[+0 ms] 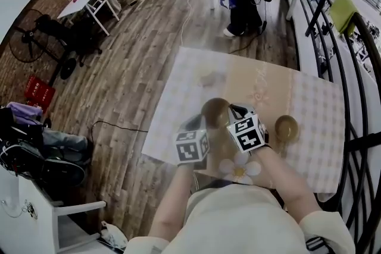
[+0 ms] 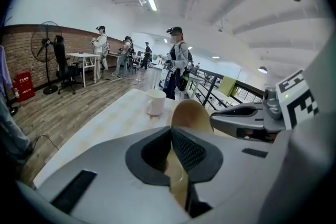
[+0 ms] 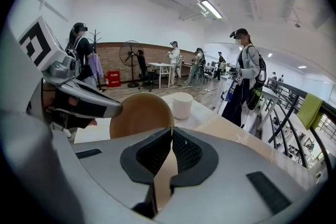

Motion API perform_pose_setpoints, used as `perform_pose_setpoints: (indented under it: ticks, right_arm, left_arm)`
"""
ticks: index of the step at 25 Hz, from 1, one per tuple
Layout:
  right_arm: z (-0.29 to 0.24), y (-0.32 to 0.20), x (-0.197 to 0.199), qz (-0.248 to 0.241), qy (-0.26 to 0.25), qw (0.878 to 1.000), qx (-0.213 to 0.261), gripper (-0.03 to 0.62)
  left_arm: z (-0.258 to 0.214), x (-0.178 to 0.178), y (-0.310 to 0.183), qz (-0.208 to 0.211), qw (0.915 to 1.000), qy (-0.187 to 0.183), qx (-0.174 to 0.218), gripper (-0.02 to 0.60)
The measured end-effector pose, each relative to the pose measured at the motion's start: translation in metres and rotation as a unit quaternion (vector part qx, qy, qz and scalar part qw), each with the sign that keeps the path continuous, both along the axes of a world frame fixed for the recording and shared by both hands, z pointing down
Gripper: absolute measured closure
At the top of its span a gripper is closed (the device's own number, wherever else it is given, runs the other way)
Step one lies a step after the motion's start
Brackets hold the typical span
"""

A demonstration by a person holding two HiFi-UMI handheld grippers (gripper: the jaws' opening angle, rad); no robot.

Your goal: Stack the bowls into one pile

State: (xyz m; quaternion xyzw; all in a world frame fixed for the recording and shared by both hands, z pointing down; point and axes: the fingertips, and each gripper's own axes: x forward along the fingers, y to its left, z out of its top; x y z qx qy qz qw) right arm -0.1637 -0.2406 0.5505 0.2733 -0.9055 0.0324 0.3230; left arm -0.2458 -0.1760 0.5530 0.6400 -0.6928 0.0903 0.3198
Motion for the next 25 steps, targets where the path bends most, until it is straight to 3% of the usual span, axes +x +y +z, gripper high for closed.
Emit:
perform_pose_setpoints:
  ticks: [9, 13, 17, 25]
  right_arm:
    - [0.022, 0.019, -0.006, -0.028, 0.026, 0.999, -0.015, 0.588]
    - [0.034, 0.030, -0.008, -0.050, 0.037, 0.998, -0.029, 0.594]
    - [0.047, 0.040, -0.013, -0.066, 0.054, 0.996, -0.027, 0.594]
    - [0.060, 0.042, -0.006, -0.061, 0.070, 0.995, -0.039, 0.594]
  left_arm:
    - [0.027, -0.004, 0.020, -0.018, 0.9993, 0.011, -0.032, 0.572]
    - [0.041, 0.008, 0.023, -0.002, 0.9989, 0.019, -0.044, 0.571]
    - [0.055, 0.008, 0.023, -0.006, 0.9980, -0.004, -0.062, 0.571]
    - [0.060, -0.004, 0.031, -0.015, 0.9975, -0.004, -0.069, 0.571]
